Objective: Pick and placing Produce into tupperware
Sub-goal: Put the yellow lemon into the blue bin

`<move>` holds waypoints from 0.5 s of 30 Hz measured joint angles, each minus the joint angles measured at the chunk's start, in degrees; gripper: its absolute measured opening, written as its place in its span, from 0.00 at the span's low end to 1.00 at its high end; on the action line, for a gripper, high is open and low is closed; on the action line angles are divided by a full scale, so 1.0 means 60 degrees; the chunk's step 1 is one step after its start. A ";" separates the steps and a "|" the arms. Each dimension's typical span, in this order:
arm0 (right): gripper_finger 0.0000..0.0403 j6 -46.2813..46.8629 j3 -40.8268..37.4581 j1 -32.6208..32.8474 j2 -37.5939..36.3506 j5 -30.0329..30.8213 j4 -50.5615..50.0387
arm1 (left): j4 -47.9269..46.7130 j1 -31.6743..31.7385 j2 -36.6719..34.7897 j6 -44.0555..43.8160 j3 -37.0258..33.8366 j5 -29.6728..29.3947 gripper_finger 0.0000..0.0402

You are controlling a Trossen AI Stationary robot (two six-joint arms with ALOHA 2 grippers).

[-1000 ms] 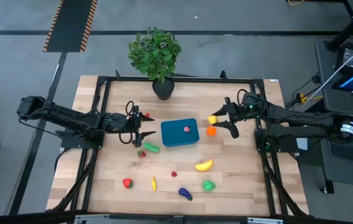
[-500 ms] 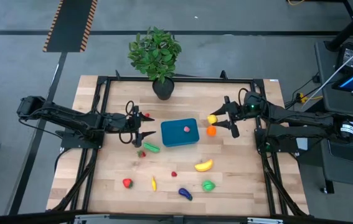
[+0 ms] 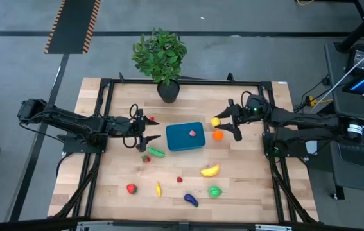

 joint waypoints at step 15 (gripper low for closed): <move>0.51 -0.0318 0.1372 0.0486 0.2117 -0.0344 0.0482 | -0.0076 -0.0003 -0.0003 0.0038 -0.0002 0.0000 0.65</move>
